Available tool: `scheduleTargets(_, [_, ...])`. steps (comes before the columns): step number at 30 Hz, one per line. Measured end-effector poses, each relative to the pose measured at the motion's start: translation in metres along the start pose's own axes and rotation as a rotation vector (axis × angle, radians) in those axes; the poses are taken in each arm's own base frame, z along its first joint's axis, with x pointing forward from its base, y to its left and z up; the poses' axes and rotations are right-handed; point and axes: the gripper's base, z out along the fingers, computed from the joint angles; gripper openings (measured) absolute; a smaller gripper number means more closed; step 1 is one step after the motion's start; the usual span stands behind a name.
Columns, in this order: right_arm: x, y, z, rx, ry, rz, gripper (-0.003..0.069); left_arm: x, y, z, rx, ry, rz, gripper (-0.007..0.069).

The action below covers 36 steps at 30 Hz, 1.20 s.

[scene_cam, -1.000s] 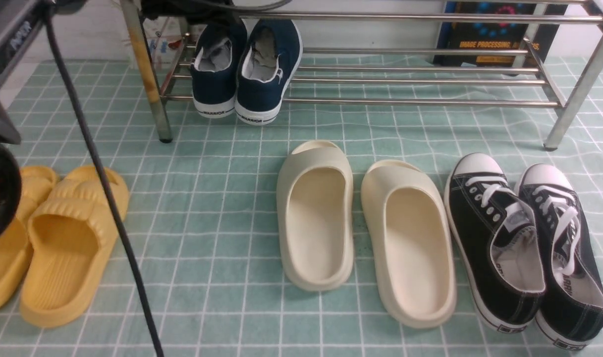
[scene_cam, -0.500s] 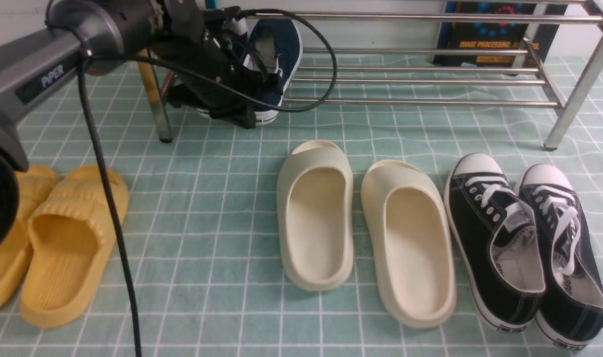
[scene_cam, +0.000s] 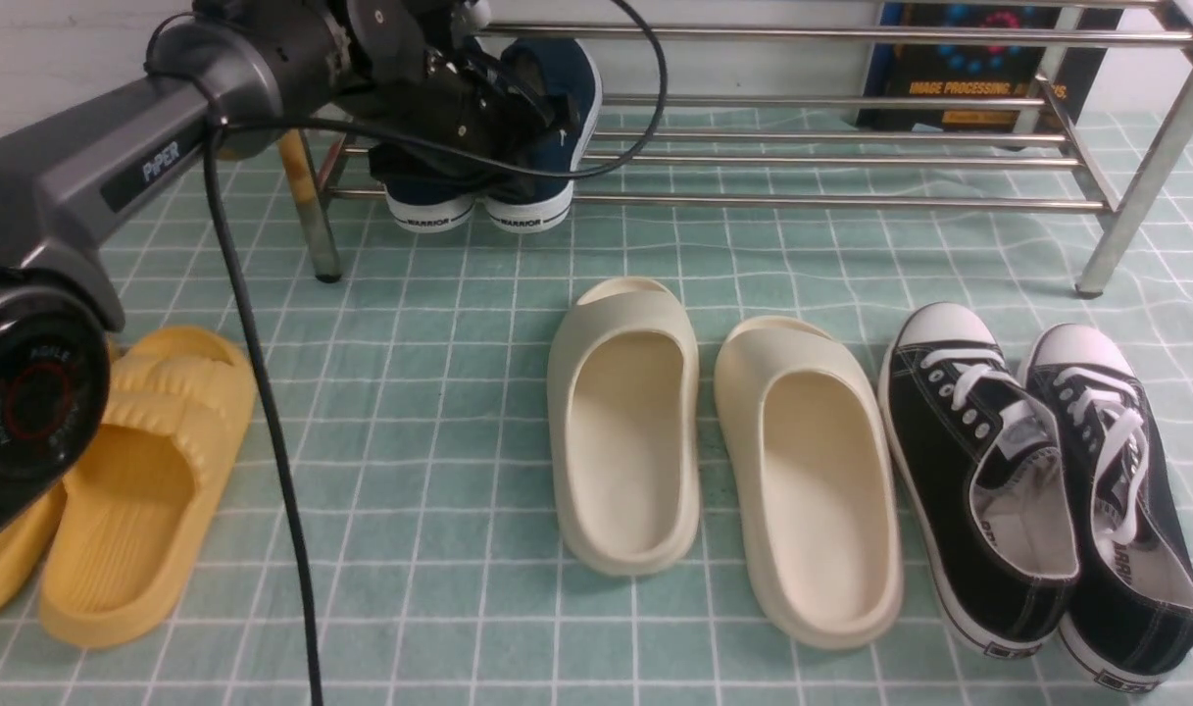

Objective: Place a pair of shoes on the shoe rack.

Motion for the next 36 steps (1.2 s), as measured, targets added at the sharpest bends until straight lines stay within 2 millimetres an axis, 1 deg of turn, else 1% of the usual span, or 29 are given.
scheduleTargets(4, [0.000,0.000,0.000,0.000,0.000,0.000,0.0239,0.000,0.001,0.000,-0.007,-0.002,0.009,0.0001])
scheduleTargets(6, [0.000,0.000,0.000,0.000,0.000,0.000,0.0239,0.000,0.001,-0.001,-0.010,0.010,0.012,0.0052])
scheduleTargets(7, [0.000,0.000,0.000,0.000,0.000,0.000,0.0239,-0.001,-0.001,-0.004,-0.010,0.008,0.015,0.0076])
scheduleTargets(8, [0.000,0.000,0.000,0.000,0.000,0.000,0.0239,-0.001,-0.001,-0.005,-0.010,0.010,0.017,0.0081])
scheduleTargets(9, [0.000,0.000,0.000,0.000,0.000,0.000,0.0239,-0.005,-0.005,-0.018,-0.010,-0.002,0.029,0.0125])
scheduleTargets(10, [0.000,0.000,0.000,0.000,0.000,0.000,0.0239,-0.007,-0.007,-0.027,-0.010,-0.009,0.039,0.0144])
scheduleTargets(12, [0.000,0.000,0.000,0.000,0.000,0.000,0.0239,-0.015,-0.015,-0.055,-0.010,-0.042,0.069,0.0183])
scheduleTargets(14, [0.000,0.000,0.000,0.000,0.000,0.000,0.0239,-0.024,-0.026,-0.097,-0.011,-0.095,0.108,0.0210])
scheduleTargets(15, [0.000,0.000,0.000,0.000,0.000,0.000,0.0239,-0.025,-0.027,-0.101,-0.011,-0.104,0.113,0.0210])
scheduleTargets(16, [0.000,0.000,0.000,0.000,0.000,0.000,0.0239,-0.030,-0.035,-0.144,-0.019,-0.157,0.150,0.0221])
scheduleTargets(17, [0.000,0.000,0.000,0.000,0.000,0.000,0.0239,-0.031,-0.036,-0.149,-0.020,-0.163,0.155,0.0222])
scheduleTargets(18, [0.000,0.000,0.000,0.000,0.000,0.000,0.0239,-0.032,-0.042,-0.183,-0.031,-0.208,0.184,0.0225])
scheduleTargets(19, [0.000,0.000,0.000,0.000,0.000,0.000,0.0239,-0.032,-0.046,-0.212,-0.041,-0.244,0.206,0.0227])
scheduleTargets(20, [0.000,0.000,0.000,0.000,0.000,0.000,0.0239,-0.032,-0.047,-0.217,-0.042,-0.250,0.209,0.0227])
scheduleTargets(21, [0.000,0.000,0.000,0.000,0.000,0.000,0.0239,-0.030,-0.048,-0.235,-0.053,-0.270,0.223,0.0227])
scheduleTargets(22, [0.000,0.000,0.000,0.000,0.000,0.000,0.0239,-0.024,-0.051,-0.268,-0.073,-0.293,0.242,0.0228])
scheduleTargets(24, [0.000,0.000,0.000,0.000,0.000,0.000,0.0239,-0.011,-0.050,-0.305,-0.110,-0.292,0.247,0.0228])
scheduleTargets(26, [0.000,0.000,0.000,0.000,0.000,0.000,0.0239,0.003,-0.045,-0.326,-0.155,-0.271,0.239,0.0228])
scheduleTargets(27, [0.000,0.000,0.000,0.000,0.000,0.000,0.0239,0.006,-0.043,-0.330,-0.167,-0.266,0.235,0.0228])
scheduleTargets(28, [0.000,0.000,0.000,0.000,0.000,0.000,0.0239,0.022,-0.035,-0.338,-0.218,-0.233,0.219,0.0216])
scheduleTargets(30, [0.000,0.000,0.000,0.000,0.000,0.000,0.0239,0.040,-0.026,-0.347,-0.253,-0.217,0.201,0.0191])
scheduleTargets(31, [0.000,0.000,0.000,0.000,0.000,0.000,0.0239,0.049,-0.022,-0.349,-0.267,-0.207,0.192,0.0175])
scheduleTargets(32, [0.000,0.000,0.000,0.000,0.000,0.000,0.0239,0.063,-0.016,-0.351,-0.283,-0.188,0.177,0.0148])
scheduleTargets(33, [0.000,0.000,0.000,0.000,0.000,0.000,0.0239,0.074,-0.011,-0.352,-0.290,-0.177,0.165,0.0128])
scheduleTargets(34, [0.000,0.000,0.000,0.000,0.000,0.000,0.0239,0.079,-0.009,-0.352,-0.291,-0.171,0.163,0.0118])
scheduleTargets(35, [0.000,0.000,0.000,0.000,0.000,0.000,0.0239,0.097,-0.002,-0.353,-0.295,-0.159,0.145,0.0083])
scheduleTargets(36, [0.000,0.000,0.000,0.000,0.000,0.000,0.0239,0.105,0.001,-0.354,-0.295,-0.156,0.139,0.0068])
